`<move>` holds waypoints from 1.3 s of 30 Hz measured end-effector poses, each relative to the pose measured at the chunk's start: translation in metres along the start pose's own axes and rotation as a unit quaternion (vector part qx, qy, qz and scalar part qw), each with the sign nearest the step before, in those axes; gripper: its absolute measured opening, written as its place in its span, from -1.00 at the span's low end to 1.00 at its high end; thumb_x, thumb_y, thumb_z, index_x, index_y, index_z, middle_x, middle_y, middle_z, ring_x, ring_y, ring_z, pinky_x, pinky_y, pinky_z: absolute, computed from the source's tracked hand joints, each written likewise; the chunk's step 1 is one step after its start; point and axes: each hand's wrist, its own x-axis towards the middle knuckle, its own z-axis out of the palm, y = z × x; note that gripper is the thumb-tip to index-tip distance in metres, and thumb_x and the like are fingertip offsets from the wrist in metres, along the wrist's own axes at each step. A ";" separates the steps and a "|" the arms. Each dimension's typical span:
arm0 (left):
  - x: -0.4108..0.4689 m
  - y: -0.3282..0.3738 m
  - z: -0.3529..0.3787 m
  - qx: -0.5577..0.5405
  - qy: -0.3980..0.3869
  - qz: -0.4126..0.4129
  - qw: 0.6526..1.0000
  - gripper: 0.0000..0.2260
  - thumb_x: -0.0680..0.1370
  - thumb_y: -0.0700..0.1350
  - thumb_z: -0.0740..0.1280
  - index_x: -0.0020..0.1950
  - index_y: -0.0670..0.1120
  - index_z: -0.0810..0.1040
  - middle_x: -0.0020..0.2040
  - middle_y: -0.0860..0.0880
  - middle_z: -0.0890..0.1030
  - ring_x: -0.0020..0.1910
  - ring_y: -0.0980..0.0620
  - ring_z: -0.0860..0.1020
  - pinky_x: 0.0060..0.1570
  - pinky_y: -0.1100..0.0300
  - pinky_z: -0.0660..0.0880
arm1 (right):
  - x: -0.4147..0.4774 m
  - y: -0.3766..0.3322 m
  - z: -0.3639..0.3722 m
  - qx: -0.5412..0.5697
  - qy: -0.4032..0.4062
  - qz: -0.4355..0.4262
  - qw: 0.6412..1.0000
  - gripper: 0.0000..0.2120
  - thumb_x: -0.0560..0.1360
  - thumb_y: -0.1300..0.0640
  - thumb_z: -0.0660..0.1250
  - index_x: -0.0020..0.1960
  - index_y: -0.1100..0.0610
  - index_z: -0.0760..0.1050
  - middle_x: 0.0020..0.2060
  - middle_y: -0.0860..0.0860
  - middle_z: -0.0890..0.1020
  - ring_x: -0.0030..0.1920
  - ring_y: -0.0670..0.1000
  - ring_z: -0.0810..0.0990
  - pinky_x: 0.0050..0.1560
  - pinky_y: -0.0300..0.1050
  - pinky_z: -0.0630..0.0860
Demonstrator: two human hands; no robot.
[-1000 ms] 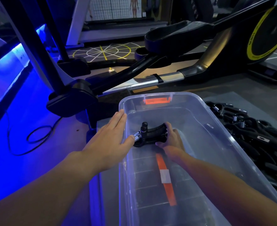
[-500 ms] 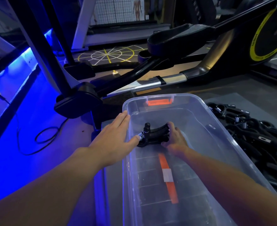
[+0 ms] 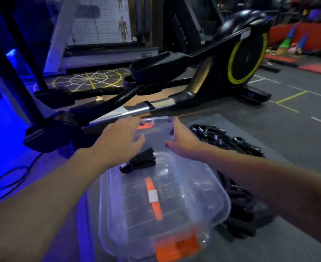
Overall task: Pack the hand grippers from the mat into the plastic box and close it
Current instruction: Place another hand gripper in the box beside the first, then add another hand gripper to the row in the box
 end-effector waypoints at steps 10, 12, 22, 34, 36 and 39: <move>-0.016 0.107 0.055 0.026 -0.161 0.098 0.982 -0.49 0.59 0.16 0.20 0.49 0.00 0.28 0.48 0.01 0.33 0.43 -0.01 0.32 0.39 -0.02 0.29 | -0.128 0.104 -0.088 -0.018 0.083 0.171 0.982 -0.53 0.49 0.16 0.36 0.34 0.11 0.26 -0.19 -0.02 0.53 -0.23 -0.06 0.50 -0.25 -0.16 0.34; -0.022 0.122 0.069 0.050 -0.187 0.121 0.974 -0.46 0.59 0.20 0.17 0.51 0.01 0.23 0.52 0.01 0.26 0.47 0.00 0.26 0.42 -0.02 0.25 | -0.151 0.127 -0.084 -0.021 0.070 0.203 0.976 -0.48 0.48 0.11 0.40 0.36 0.11 0.26 -0.20 -0.01 0.54 -0.27 -0.08 0.49 -0.28 -0.20 0.36; -0.043 0.136 0.097 0.083 -0.209 0.146 0.963 -0.11 0.29 0.44 -0.19 0.54 0.06 0.14 0.59 0.04 0.06 0.54 0.05 0.12 0.45 0.10 0.15 | -0.203 0.186 -0.017 0.021 0.030 0.267 0.963 -0.25 0.37 0.03 0.54 0.42 0.06 0.22 0.02 -0.04 0.40 0.00 -0.02 0.46 0.17 -0.05 0.45; -0.039 0.128 0.098 0.058 -0.227 0.149 0.961 -0.39 0.57 0.30 0.12 0.56 0.10 0.13 0.59 0.09 0.02 0.54 0.06 0.11 0.47 0.02 0.18 | -0.188 0.197 -0.013 0.022 0.053 0.258 0.964 -0.19 0.35 0.17 0.53 0.47 0.06 0.17 -0.05 -0.01 0.56 -0.10 0.02 0.53 -0.03 -0.15 0.46; -0.039 0.127 0.098 0.062 -0.231 0.151 0.959 -0.39 0.58 0.30 0.12 0.56 0.10 0.11 0.59 0.09 0.00 0.54 0.06 0.10 0.48 0.01 0.17 | -0.184 0.194 -0.014 0.056 0.072 0.263 0.961 -0.23 0.34 0.19 0.53 0.45 0.09 0.22 -0.02 0.03 0.59 -0.19 0.00 0.53 -0.17 -0.30 0.45; -0.039 0.128 0.096 0.057 -0.235 0.149 0.959 -0.43 0.60 0.26 0.12 0.56 0.10 0.12 0.60 0.09 0.00 0.55 0.06 0.09 0.49 0.00 0.14 | -0.177 0.185 -0.018 0.071 0.105 0.277 0.952 -0.41 0.36 0.17 0.53 0.33 0.10 0.40 0.09 0.04 0.61 -0.14 -0.05 0.56 -0.29 -0.48 0.40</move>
